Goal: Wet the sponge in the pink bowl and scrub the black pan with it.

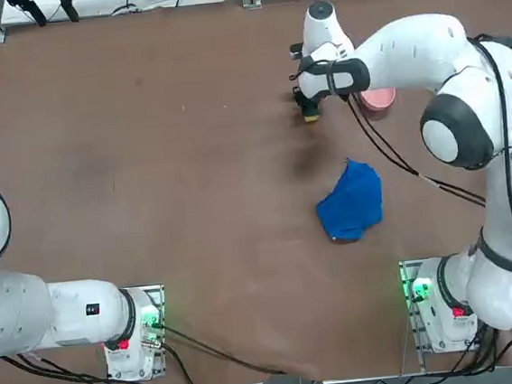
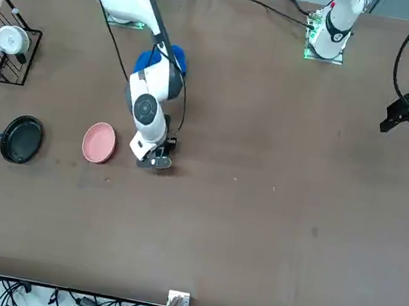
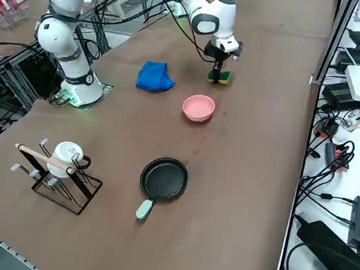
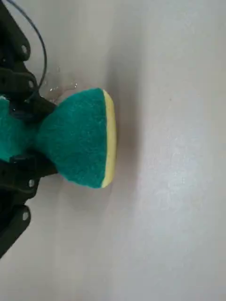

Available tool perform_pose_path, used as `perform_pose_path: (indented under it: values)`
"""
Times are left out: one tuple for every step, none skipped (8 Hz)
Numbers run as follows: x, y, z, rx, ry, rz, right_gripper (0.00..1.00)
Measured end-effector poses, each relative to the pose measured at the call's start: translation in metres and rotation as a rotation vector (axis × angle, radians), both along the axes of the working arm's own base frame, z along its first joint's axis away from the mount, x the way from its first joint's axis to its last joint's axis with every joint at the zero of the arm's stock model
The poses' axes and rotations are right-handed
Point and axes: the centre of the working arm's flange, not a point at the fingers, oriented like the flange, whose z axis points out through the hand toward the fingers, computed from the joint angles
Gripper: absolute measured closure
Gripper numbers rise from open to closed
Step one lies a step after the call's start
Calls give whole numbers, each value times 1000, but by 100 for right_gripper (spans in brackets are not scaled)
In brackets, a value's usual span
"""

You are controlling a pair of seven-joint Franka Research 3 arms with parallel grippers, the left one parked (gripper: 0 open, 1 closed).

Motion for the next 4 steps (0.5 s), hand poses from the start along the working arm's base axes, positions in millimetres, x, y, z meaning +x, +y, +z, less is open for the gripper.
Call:
perform_pose_path:
  values:
    - [-1, 1, 0, 0, 1, 2, 61]
    - [-2, 2, -2, -2, 3, 4, 60]
    - [-3, 2, -5, -4, 7, 6, 54]
    - [-3, 2, -5, -5, 7, 5, 47]
